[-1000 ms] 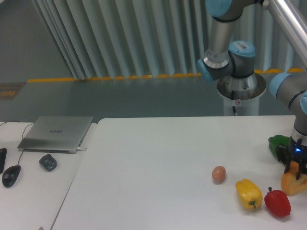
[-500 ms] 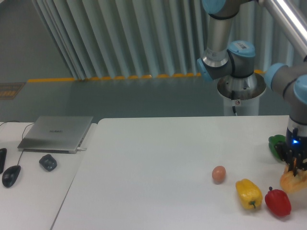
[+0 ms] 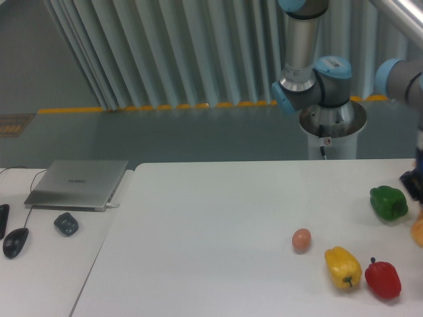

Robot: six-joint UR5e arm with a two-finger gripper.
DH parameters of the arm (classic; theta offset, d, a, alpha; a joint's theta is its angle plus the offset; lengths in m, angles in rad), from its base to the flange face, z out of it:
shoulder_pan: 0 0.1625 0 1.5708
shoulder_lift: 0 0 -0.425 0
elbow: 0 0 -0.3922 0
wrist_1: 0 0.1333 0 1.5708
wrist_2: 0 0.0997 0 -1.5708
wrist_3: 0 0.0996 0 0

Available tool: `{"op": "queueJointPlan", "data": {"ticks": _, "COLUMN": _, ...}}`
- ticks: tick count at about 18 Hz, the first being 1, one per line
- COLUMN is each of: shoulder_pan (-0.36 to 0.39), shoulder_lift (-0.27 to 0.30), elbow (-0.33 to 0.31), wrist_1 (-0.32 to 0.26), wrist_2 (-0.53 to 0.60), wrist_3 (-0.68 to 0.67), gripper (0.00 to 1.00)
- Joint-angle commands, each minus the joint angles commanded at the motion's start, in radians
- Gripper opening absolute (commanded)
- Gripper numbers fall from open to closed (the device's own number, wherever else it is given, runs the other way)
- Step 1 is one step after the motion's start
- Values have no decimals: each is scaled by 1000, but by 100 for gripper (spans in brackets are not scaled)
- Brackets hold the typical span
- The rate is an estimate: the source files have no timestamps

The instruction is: Place the triangular bread in the basket

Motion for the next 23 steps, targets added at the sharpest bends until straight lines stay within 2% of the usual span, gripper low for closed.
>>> {"op": "queueJointPlan", "data": {"ticks": 1, "shoulder_pan": 35, "shoulder_lift": 0, "elbow": -14, "wrist_1": 3, "wrist_2": 2, "wrist_3": 105, "gripper": 14}}
{"op": "queueJointPlan", "data": {"ticks": 7, "shoulder_pan": 133, "shoulder_lift": 0, "elbow": -49, "wrist_1": 15, "wrist_2": 97, "wrist_3": 528, "gripper": 15}}
{"op": "queueJointPlan", "data": {"ticks": 8, "shoulder_pan": 155, "shoulder_lift": -2, "elbow": -49, "wrist_1": 17, "wrist_2": 97, "wrist_3": 592, "gripper": 19}}
{"op": "queueJointPlan", "data": {"ticks": 10, "shoulder_pan": 164, "shoulder_lift": -2, "elbow": -49, "wrist_1": 18, "wrist_2": 95, "wrist_3": 663, "gripper": 38}}
{"op": "queueJointPlan", "data": {"ticks": 13, "shoulder_pan": 174, "shoulder_lift": -2, "elbow": -49, "wrist_1": 18, "wrist_2": 92, "wrist_3": 669, "gripper": 57}}
{"op": "queueJointPlan", "data": {"ticks": 14, "shoulder_pan": 174, "shoulder_lift": -2, "elbow": -52, "wrist_1": 18, "wrist_2": 92, "wrist_3": 669, "gripper": 72}}
{"op": "queueJointPlan", "data": {"ticks": 15, "shoulder_pan": 172, "shoulder_lift": -2, "elbow": -58, "wrist_1": 20, "wrist_2": 91, "wrist_3": 669, "gripper": 100}}
{"op": "queueJointPlan", "data": {"ticks": 18, "shoulder_pan": 152, "shoulder_lift": 2, "elbow": -66, "wrist_1": 17, "wrist_2": 83, "wrist_3": 657, "gripper": 100}}
{"op": "queueJointPlan", "data": {"ticks": 19, "shoulder_pan": 117, "shoulder_lift": 3, "elbow": -68, "wrist_1": 14, "wrist_2": 78, "wrist_3": 651, "gripper": 100}}
{"op": "queueJointPlan", "data": {"ticks": 22, "shoulder_pan": 50, "shoulder_lift": 11, "elbow": -74, "wrist_1": -8, "wrist_2": 84, "wrist_3": 483, "gripper": 100}}
{"op": "queueJointPlan", "data": {"ticks": 23, "shoulder_pan": 31, "shoulder_lift": 12, "elbow": -71, "wrist_1": -27, "wrist_2": 86, "wrist_3": 469, "gripper": 100}}
